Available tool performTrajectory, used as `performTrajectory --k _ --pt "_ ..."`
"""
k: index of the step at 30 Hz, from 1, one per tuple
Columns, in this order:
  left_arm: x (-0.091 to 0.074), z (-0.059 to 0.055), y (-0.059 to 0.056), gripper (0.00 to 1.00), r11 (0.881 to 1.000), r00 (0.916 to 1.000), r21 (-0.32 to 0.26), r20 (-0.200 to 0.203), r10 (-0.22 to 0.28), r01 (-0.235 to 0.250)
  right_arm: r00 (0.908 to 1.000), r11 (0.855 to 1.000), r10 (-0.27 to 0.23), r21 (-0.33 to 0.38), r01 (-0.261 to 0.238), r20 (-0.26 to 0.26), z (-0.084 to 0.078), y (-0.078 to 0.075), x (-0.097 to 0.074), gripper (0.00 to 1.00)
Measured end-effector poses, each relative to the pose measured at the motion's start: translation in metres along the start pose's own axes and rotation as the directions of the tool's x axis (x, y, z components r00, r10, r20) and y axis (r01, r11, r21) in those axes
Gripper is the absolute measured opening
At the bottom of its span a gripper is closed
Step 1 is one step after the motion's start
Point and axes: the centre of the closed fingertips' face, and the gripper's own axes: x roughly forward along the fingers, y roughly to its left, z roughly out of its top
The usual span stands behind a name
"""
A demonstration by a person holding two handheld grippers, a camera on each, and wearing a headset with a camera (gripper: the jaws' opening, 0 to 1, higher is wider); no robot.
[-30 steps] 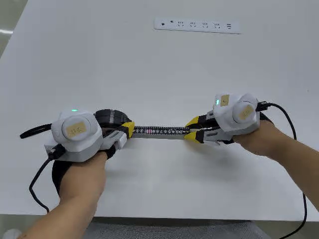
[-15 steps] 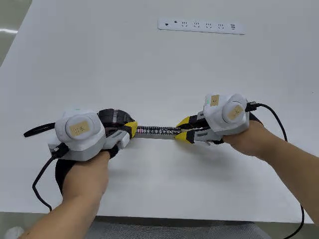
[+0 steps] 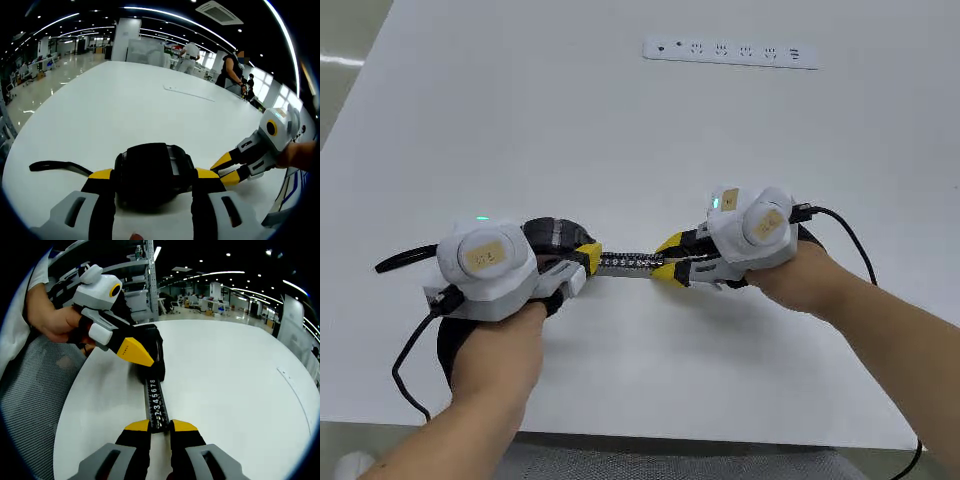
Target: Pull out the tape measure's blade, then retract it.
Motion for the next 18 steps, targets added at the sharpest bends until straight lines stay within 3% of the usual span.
performTrajectory --k 18 --pt "0.000 0.000 0.000 0.57 1.000 1.0000 -0.016 0.002 -0.007 0.007 0.9994 1.000 0.005 -0.005 -0.005 0.035 0.023 0.003 0.025 0.12"
